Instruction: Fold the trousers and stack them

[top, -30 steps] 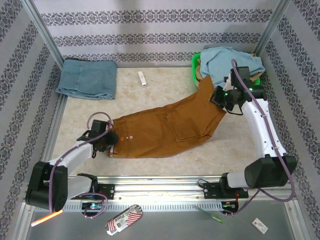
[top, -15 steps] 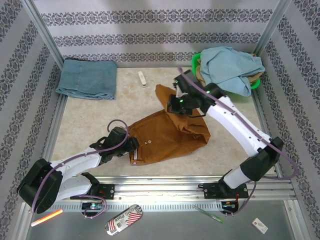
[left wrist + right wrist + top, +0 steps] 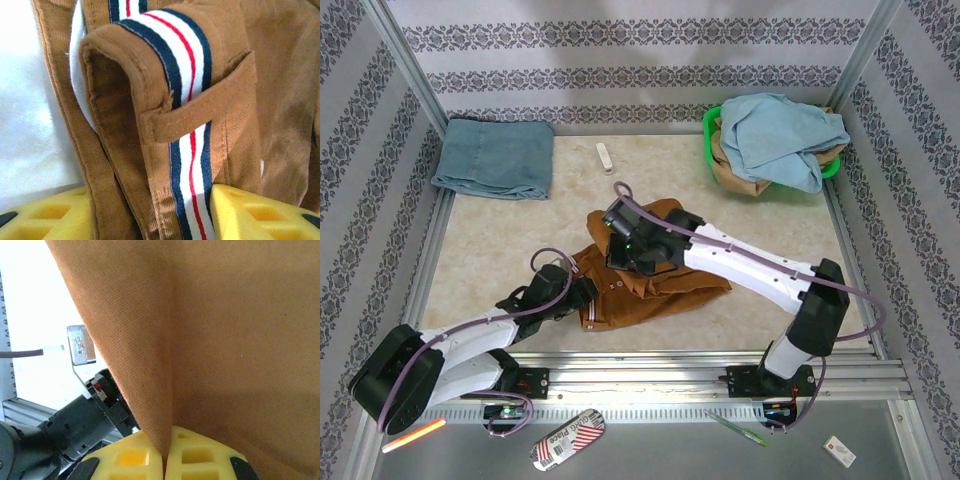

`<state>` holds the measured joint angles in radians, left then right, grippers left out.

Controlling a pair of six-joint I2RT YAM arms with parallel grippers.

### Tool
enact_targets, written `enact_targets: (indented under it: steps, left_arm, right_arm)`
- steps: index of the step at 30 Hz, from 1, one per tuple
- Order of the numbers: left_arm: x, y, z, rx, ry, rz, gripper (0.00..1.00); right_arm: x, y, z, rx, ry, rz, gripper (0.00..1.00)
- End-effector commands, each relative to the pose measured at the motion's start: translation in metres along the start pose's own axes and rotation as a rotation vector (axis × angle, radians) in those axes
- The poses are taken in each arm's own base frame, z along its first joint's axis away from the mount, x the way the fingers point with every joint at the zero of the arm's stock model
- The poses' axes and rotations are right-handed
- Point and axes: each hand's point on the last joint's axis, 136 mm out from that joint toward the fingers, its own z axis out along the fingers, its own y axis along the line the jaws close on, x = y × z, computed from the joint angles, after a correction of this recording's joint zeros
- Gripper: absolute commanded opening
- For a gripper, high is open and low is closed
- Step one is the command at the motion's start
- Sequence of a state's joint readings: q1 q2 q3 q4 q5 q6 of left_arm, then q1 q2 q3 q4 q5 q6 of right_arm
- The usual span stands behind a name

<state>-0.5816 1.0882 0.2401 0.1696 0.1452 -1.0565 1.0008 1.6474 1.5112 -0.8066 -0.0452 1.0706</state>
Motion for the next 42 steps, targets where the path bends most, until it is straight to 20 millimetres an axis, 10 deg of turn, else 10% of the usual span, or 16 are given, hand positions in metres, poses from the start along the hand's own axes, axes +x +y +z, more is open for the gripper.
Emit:
enact_targets:
  steps: [1,25,32,42]
  left_arm:
    - [0.005,0.004,-0.001,0.023,-0.012,-0.014,0.57]
    - [0.018,0.028,-0.028,0.029,-0.027,-0.042,0.60]
    - [0.004,0.043,-0.078,-0.084,-0.118,-0.118,0.70]
    - [-0.003,0.034,-0.104,-0.089,-0.135,-0.141,0.77]
  right_arm:
    - [0.000,0.020,0.009,-0.025,-0.066,0.063,0.00]
    - [0.022,0.008,0.098,0.060,-0.111,0.194,0.00]
    - [0.029,0.012,0.122,0.003,-0.062,0.192,0.00]
    - [0.034,0.022,0.135,-0.100,0.037,0.193,0.41]
